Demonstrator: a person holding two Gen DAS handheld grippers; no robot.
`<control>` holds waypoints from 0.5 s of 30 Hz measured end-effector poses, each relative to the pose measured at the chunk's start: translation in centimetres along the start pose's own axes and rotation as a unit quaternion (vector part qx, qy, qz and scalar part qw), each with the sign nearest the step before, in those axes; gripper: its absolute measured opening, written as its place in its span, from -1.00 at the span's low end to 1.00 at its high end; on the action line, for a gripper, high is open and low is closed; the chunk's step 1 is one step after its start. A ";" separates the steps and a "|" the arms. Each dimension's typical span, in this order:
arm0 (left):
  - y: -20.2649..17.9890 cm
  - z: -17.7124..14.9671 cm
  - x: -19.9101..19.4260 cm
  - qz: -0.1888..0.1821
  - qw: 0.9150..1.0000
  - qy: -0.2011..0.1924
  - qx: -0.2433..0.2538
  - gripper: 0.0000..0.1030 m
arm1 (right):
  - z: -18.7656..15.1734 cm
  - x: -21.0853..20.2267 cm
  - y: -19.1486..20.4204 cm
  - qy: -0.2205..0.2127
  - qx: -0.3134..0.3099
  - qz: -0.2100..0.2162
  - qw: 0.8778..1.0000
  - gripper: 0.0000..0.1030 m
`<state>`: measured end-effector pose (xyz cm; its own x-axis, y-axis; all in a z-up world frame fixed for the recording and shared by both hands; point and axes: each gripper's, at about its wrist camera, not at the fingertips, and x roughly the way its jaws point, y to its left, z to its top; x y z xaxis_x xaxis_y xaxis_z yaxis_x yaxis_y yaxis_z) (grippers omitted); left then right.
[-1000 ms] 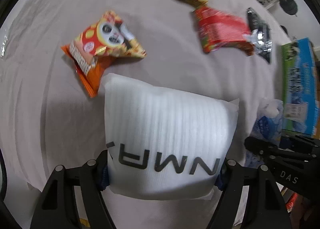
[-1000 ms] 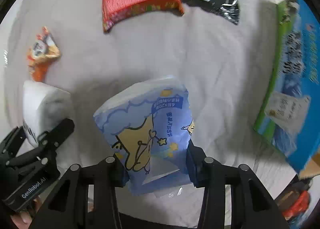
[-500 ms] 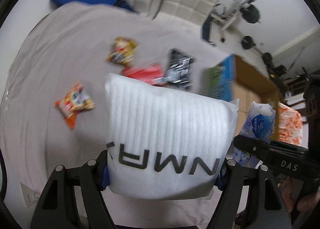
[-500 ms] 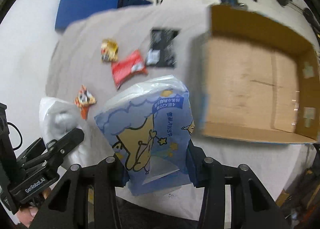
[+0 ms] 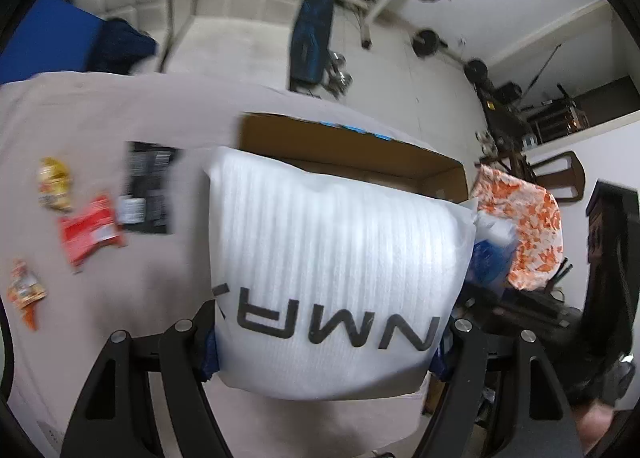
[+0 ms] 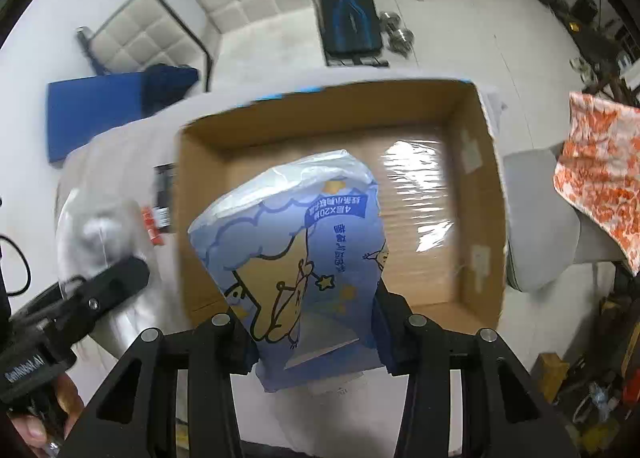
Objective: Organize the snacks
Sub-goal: 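Lift both held packets and carry them over the cardboard box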
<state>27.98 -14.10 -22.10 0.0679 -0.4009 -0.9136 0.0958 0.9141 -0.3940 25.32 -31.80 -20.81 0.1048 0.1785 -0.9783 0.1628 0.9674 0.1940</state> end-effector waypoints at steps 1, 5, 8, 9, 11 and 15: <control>-0.6 1.3 1.9 -0.005 1.000 0.017 -0.008 0.43 | 0.5 1.6 -1.2 0.007 0.005 -0.001 1.000 -0.09; -3.2 4.3 7.1 -0.015 0.998 0.063 -0.020 0.43 | 3.5 5.6 -5.7 0.037 0.021 -0.013 0.999 -0.09; -4.0 6.0 10.7 -0.006 0.996 0.083 -0.021 0.43 | 5.3 8.9 -8.2 0.059 0.026 -0.021 0.998 -0.09; -4.2 6.3 11.7 -0.004 0.996 0.089 -0.022 0.43 | 5.8 9.9 -9.0 0.067 0.027 -0.022 0.997 -0.09; -4.7 6.9 13.5 0.002 0.995 0.100 -0.025 0.43 | 6.7 11.6 -10.1 0.078 0.025 -0.028 0.996 -0.08; -5.2 7.4 15.8 0.006 0.993 0.114 -0.027 0.43 | 8.1 14.2 -11.6 0.087 0.017 -0.044 0.995 -0.08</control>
<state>35.93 -25.65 -33.72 -0.1584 -0.3710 -0.9150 0.0432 0.9232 -0.3818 32.89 -41.97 -36.32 -0.0828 0.1256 -0.9886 0.1977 0.9744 0.1072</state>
